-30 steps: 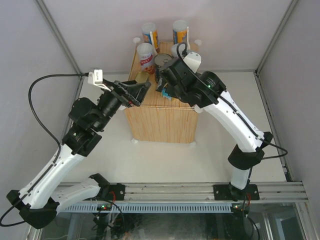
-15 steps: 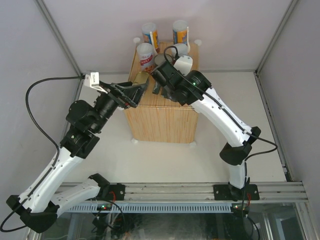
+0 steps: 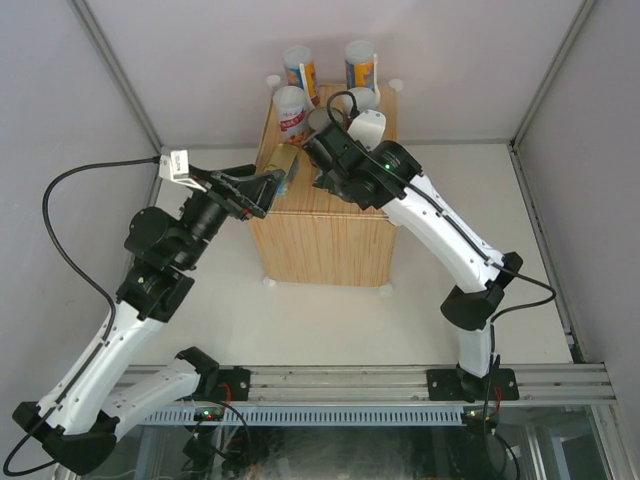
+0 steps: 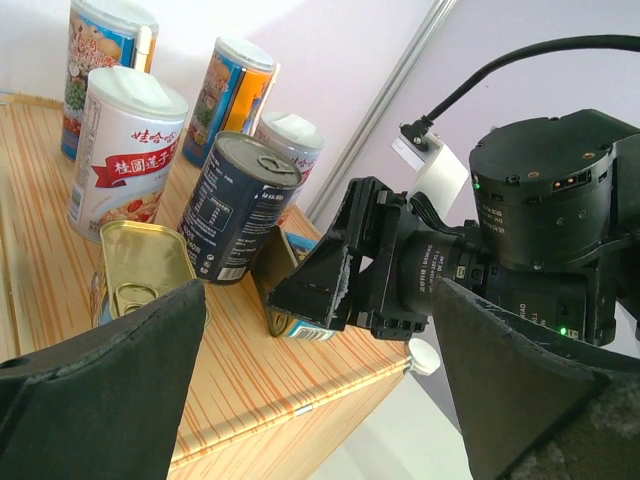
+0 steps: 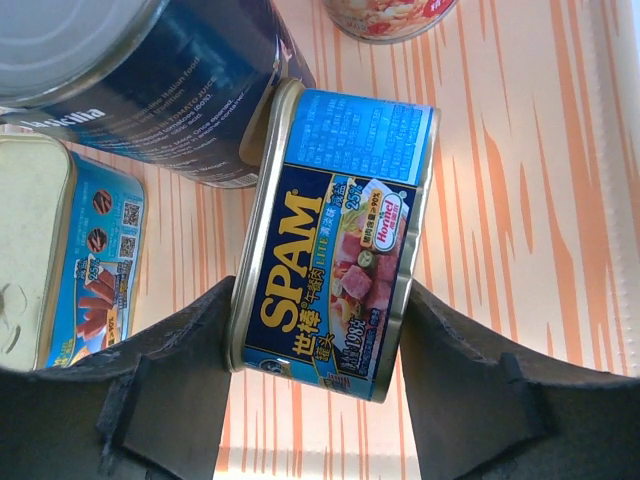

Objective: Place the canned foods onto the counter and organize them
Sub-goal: Place the canned food on the counter.

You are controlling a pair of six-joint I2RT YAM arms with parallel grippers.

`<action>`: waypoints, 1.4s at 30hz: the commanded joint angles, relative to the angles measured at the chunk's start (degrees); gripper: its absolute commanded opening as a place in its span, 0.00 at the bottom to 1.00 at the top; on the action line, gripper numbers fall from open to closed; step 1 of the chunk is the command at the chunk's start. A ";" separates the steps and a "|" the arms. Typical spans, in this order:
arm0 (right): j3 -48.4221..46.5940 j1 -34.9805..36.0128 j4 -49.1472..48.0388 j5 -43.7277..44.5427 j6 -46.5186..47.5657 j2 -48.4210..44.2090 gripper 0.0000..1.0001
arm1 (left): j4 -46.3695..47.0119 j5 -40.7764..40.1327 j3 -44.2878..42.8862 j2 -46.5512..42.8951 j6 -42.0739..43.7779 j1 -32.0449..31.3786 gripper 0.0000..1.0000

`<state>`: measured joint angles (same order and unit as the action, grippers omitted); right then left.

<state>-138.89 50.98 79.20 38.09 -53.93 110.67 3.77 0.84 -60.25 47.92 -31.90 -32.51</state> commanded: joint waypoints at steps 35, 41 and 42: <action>48.39 -8.71 -40.10 -32.89 -12.19 -35.29 0.28 | 2.56 0.09 0.22 -0.49 -0.18 0.73 0.97; 54.77 -12.53 -46.49 -38.63 -15.85 -37.58 0.30 | 2.25 -0.27 0.14 -0.47 -0.01 0.78 0.97; 55.69 -13.16 -47.30 -39.38 -16.45 -37.96 0.30 | 2.17 -0.30 0.13 -0.46 0.07 0.78 0.97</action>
<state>-86.06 39.57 37.60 4.45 -66.57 74.63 4.56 1.08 -60.05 47.62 -31.94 -32.10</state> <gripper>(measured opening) 0.531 0.971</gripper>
